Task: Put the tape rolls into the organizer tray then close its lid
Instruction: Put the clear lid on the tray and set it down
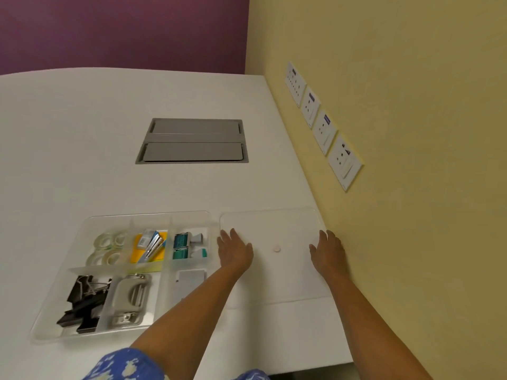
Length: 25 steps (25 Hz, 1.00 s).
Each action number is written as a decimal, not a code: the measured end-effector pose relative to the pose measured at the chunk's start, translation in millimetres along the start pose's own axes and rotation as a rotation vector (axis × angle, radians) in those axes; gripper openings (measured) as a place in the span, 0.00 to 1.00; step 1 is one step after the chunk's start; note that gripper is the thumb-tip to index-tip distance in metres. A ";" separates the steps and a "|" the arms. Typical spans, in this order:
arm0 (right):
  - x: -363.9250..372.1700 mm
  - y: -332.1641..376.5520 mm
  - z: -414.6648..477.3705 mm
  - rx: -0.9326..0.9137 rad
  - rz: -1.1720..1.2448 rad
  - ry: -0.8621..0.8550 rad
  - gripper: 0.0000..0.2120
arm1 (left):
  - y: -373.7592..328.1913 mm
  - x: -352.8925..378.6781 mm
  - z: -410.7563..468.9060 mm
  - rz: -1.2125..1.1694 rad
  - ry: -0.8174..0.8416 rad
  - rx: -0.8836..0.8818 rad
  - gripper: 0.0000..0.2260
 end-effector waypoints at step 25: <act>-10.9 -6.2 3.5 0.166 0.670 0.046 0.25 | -74.1 -102.3 -35.7 -0.694 -0.242 0.098 0.12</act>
Point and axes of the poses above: each hand's wrist, its own z-axis towards the middle knuckle, its own x-axis out of the palm, y = z × x, the point moved 1 cm from there along z, towards the middle knuckle, and after that the axes turned 3 degrees about z, right-handed, at the moved point
